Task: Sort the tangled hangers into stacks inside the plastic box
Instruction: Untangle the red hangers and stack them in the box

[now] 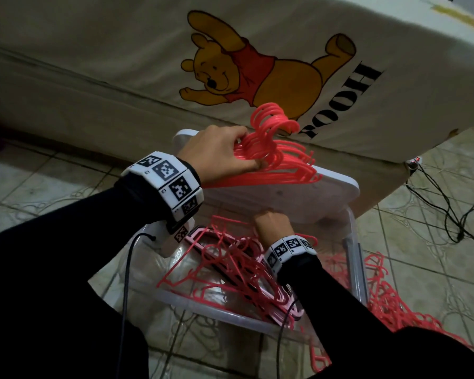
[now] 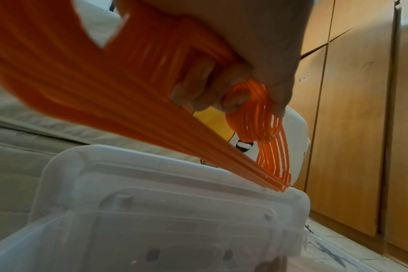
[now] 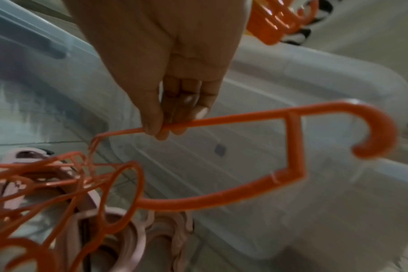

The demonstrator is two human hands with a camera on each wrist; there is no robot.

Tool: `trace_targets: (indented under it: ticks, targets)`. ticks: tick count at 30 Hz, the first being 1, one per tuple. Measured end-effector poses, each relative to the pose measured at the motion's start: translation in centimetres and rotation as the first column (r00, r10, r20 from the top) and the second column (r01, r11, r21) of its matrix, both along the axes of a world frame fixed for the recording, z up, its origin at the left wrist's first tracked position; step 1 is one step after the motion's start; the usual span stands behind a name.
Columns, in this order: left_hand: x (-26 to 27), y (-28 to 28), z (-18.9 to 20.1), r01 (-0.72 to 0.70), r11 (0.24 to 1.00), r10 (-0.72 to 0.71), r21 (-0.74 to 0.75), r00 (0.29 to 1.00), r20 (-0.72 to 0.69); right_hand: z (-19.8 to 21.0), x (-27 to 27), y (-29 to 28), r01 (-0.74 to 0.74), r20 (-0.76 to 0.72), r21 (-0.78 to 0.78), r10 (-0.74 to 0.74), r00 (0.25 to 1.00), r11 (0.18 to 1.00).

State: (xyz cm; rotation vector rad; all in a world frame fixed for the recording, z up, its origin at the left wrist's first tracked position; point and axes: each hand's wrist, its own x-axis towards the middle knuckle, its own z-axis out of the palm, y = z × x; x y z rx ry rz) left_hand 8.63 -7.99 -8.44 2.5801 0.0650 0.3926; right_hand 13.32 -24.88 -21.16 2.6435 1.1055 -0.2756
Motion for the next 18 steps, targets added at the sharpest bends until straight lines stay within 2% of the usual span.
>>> trace_targets:
  ticks: [11,16,18]
  targets:
    - [0.0,0.0,-0.4,0.004,1.0,-0.004,0.019,1.0,-0.009,-0.5,0.9,0.2,-0.128,0.081,0.017,0.127,0.989,0.992]
    - [0.0,0.1,-0.4,0.009,1.0,-0.009,0.008,1.0,-0.01,-0.4,0.8,0.7,-0.121,0.077,-0.019,0.122,0.99,0.992]
    - [0.0,0.3,-0.5,0.009,1.0,-0.009,0.002,1.0,-0.015,0.2,0.3,0.9,-0.068,0.088,-0.082,0.075,0.993,0.994]
